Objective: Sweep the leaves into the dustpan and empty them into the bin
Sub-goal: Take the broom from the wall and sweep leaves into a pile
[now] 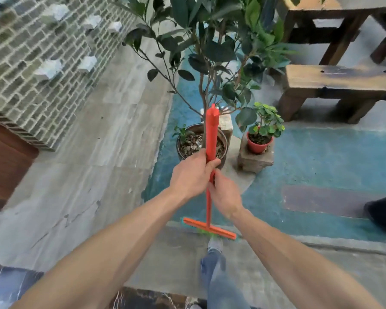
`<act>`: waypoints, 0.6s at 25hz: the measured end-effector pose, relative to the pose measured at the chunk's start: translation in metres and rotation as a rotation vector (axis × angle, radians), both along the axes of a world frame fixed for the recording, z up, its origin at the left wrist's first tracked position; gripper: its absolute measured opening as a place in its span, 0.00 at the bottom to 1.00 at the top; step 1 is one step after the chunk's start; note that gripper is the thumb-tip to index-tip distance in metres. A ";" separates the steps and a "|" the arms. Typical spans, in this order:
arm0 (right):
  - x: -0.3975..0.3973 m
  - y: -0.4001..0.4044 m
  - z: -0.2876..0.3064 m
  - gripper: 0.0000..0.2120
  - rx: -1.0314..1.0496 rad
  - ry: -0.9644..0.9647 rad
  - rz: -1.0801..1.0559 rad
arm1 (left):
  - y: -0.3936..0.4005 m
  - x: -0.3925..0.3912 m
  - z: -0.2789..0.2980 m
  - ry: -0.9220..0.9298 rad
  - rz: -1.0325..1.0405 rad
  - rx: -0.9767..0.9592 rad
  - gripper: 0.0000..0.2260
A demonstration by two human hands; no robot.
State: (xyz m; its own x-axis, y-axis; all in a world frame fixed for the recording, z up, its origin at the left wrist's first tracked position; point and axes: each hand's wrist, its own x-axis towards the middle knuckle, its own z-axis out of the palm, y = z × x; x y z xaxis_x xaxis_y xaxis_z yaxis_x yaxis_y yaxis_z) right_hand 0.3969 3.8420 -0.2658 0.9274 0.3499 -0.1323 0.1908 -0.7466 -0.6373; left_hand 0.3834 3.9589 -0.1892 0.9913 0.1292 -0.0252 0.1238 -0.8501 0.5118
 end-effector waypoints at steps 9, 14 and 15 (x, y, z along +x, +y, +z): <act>0.164 0.064 0.010 0.09 -0.041 0.123 -0.030 | 0.057 0.172 -0.040 0.192 0.094 0.094 0.18; 0.217 0.094 0.009 0.12 -0.077 0.173 -0.006 | 0.084 0.245 -0.070 0.284 0.063 0.045 0.18; 0.226 0.100 0.009 0.12 -0.041 0.177 -0.033 | 0.086 0.260 -0.072 0.279 0.016 0.062 0.18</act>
State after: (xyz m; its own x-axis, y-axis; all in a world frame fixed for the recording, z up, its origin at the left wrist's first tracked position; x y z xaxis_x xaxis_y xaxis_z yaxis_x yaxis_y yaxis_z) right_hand 0.6233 3.9416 -0.2572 0.8993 0.3109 -0.3075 0.0538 -0.7766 -0.6277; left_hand 0.6438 4.0449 -0.2616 0.9450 0.1547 -0.2883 0.2662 -0.8757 0.4028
